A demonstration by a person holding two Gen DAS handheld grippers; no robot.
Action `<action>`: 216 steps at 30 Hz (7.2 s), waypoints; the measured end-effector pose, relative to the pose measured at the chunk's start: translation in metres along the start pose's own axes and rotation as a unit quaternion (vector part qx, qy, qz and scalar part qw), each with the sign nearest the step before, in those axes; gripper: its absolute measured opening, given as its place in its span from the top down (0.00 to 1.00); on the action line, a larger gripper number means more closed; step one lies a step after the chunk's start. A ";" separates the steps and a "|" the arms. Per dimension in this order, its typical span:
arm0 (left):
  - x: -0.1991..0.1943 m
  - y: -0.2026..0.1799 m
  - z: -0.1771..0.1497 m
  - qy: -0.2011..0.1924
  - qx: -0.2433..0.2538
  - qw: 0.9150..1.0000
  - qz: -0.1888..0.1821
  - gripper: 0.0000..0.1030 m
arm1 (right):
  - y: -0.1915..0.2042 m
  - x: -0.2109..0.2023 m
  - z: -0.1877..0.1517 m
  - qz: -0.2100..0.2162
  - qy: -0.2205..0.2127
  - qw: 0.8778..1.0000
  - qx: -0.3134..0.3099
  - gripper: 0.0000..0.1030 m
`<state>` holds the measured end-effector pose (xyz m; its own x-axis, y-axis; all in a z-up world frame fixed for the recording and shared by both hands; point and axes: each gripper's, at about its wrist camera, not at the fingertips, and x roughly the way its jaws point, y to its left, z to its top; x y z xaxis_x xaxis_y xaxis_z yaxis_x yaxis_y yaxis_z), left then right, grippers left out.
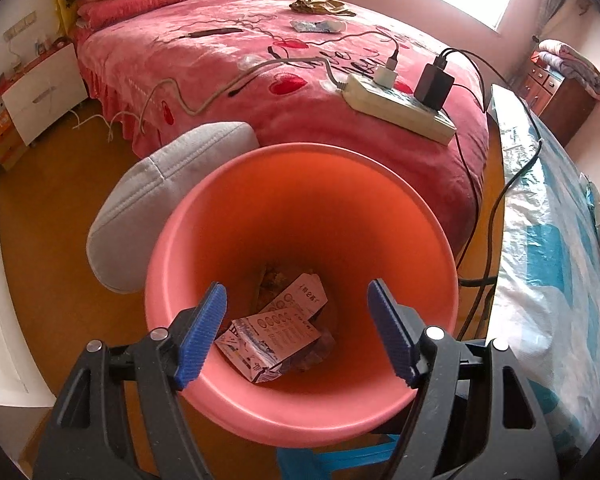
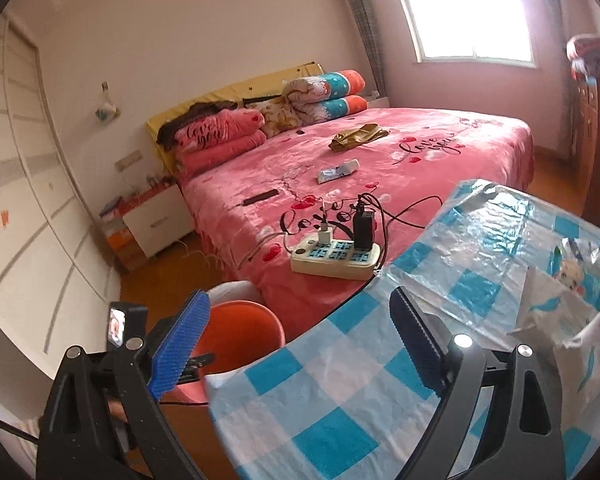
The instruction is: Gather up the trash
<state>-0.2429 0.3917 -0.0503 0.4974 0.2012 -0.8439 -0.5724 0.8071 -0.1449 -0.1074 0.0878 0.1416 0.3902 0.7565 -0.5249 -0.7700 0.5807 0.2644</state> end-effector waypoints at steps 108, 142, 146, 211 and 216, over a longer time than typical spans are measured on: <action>-0.037 -0.485 -0.031 -0.031 0.556 0.798 -0.231 0.26 | -0.262 -0.166 -0.118 -0.270 -0.020 0.939 0.214 0.10; -0.022 -0.470 -0.025 -0.026 0.487 0.839 -0.242 0.58 | -0.297 -0.100 -0.084 -0.235 0.018 0.953 0.188 0.10; -0.023 -0.455 -0.023 -0.016 0.484 0.841 -0.242 0.58 | -0.301 -0.096 -0.086 -0.221 0.013 0.955 0.199 0.10; 0.054 -0.657 0.039 0.084 0.483 0.863 -0.119 0.52 | -0.329 -0.129 -0.103 -0.225 -0.031 0.944 0.240 0.10; 0.040 -0.602 0.031 0.103 0.468 0.866 -0.143 0.52 | -0.323 -0.130 -0.108 -0.196 -0.034 0.948 0.248 0.10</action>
<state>0.1412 -0.0691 0.0192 0.3493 -0.1060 -0.9310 0.3811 0.9238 0.0378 0.0361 -0.2308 0.0367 0.6419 0.4608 -0.6128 -0.2329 0.8787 0.4167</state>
